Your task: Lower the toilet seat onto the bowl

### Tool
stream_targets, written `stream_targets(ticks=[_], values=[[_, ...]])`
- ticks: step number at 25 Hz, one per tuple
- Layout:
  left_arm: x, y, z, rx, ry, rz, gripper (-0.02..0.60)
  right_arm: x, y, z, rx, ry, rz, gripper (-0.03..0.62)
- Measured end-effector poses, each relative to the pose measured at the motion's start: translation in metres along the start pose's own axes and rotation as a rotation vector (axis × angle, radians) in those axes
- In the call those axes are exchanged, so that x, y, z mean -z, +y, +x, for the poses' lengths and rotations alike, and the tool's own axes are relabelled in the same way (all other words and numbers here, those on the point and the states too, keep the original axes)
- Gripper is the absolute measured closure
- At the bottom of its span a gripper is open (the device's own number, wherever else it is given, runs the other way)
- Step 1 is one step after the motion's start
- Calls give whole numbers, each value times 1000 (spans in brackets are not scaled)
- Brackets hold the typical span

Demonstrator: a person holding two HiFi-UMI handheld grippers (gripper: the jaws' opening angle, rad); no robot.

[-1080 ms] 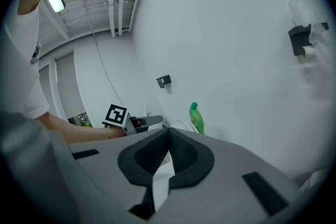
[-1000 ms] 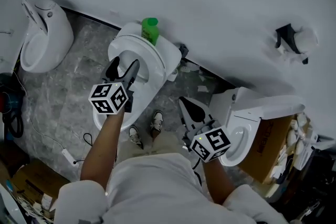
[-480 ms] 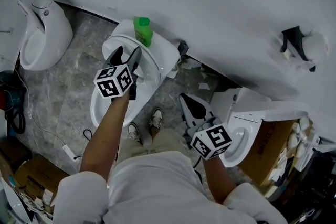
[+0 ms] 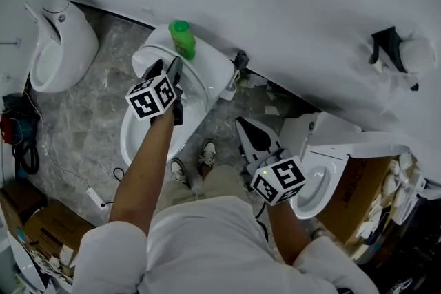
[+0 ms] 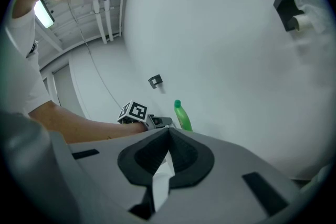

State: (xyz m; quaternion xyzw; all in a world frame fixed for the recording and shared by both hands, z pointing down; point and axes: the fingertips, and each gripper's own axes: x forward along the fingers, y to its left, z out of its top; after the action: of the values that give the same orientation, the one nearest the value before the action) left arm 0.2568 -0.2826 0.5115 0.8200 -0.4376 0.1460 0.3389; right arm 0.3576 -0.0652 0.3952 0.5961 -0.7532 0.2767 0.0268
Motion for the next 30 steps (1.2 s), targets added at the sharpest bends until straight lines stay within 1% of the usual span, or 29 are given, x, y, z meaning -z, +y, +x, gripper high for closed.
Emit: stream_targets(ticks=[3, 4, 11, 16, 20, 24, 27, 30], values=[[0, -3, 1, -2, -16, -10, 367, 2, -3, -8, 5, -7, 5, 595], [1, -4, 1, -5, -20, -10, 371, 3, -5, -13, 9, -9, 9, 595], [4, -2, -1, -29, -22, -36, 387, 1, -16, -40, 47, -37, 17, 595], [6, -5, -8, -11, -13, -62, 396, 1, -15, -47, 52, -42, 16, 595], [7, -1, -22, 5, -23, -66, 397, 4, -2, -42, 29, -37, 12, 595], [15, 7, -47, 31, -38, -73, 396, 9, 16, -36, -11, -22, 1, 595], [22, 17, -70, 47, -44, -93, 396, 11, 32, -30, -38, -13, -15, 595], [29, 28, -92, 65, -54, -129, 396, 13, 50, -25, -64, -1, -37, 595]])
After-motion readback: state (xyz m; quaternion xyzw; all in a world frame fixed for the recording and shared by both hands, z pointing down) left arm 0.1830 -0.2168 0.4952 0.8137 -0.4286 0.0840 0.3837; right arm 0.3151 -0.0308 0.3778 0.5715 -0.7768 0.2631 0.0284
